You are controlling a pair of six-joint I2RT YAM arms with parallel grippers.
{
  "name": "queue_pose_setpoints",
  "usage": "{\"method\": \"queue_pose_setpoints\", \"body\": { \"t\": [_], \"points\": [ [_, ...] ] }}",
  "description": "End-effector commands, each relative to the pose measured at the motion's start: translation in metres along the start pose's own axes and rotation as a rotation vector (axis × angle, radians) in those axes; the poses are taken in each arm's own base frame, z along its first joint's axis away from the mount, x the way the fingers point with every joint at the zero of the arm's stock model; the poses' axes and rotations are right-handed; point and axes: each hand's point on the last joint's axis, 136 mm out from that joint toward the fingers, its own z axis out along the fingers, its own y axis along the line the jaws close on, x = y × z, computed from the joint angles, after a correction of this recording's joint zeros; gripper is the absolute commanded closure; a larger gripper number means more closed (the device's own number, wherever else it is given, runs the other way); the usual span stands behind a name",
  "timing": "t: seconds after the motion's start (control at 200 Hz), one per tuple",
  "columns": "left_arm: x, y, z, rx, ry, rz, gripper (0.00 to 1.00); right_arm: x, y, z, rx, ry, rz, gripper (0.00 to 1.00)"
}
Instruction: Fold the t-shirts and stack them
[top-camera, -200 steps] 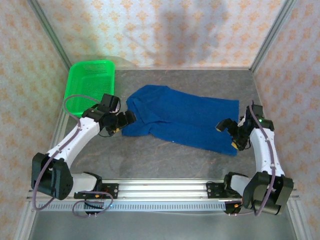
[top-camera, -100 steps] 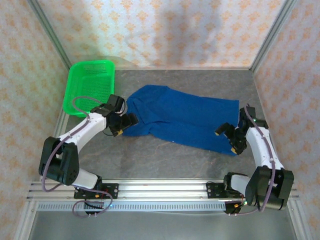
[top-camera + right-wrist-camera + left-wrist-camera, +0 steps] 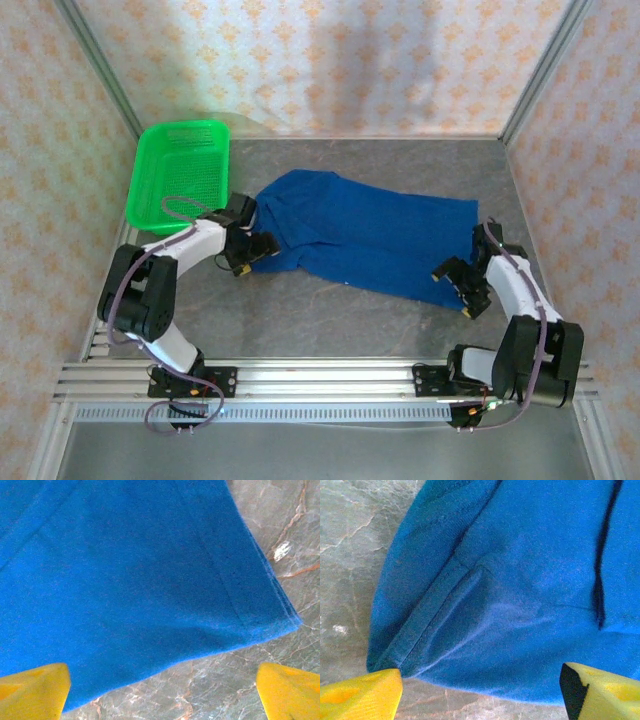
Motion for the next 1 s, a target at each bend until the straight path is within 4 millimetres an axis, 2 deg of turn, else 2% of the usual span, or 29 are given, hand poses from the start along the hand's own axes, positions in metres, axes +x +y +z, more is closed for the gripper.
{"method": "queue_pose_setpoints", "body": {
  "t": [0.0,0.095,0.19,0.35,0.465,0.52,0.681,0.866,0.931,0.996],
  "points": [
    [-0.015,-0.005,0.008,-0.002,-0.043,-0.002,0.20,-0.012,-0.001,0.009,0.027,-0.047,0.038,0.05],
    [-0.018,-0.002,0.016,-0.026,-0.045,-0.003,0.26,-0.016,-0.002,0.015,0.052,-0.047,0.042,0.06],
    [-0.020,0.001,0.024,-0.045,-0.042,0.001,0.35,-0.024,-0.001,0.018,0.070,-0.065,0.049,0.07],
    [-0.020,0.012,0.035,-0.094,-0.037,0.013,0.67,-0.036,-0.005,0.028,0.128,-0.084,0.058,0.15],
    [-0.018,0.020,0.030,-0.124,-0.051,0.018,0.81,-0.045,-0.007,0.030,0.160,-0.108,0.066,0.21],
    [-0.019,0.024,0.025,-0.144,-0.065,0.028,0.84,-0.050,-0.008,0.029,0.178,-0.132,0.063,0.26],
    [-0.014,0.038,0.011,-0.199,-0.077,0.037,0.87,-0.060,-0.016,0.027,0.242,-0.166,0.045,0.34],
    [-0.001,0.060,0.000,-0.248,-0.089,0.013,0.88,-0.061,-0.024,0.029,0.284,-0.175,0.039,0.58],
    [0.003,0.064,-0.004,-0.250,-0.095,0.008,0.88,-0.061,-0.026,0.027,0.295,-0.186,0.038,0.64],
    [0.007,0.068,-0.007,-0.257,-0.096,0.005,0.88,-0.062,-0.029,0.023,0.307,-0.200,0.037,0.66]
  ]
}}
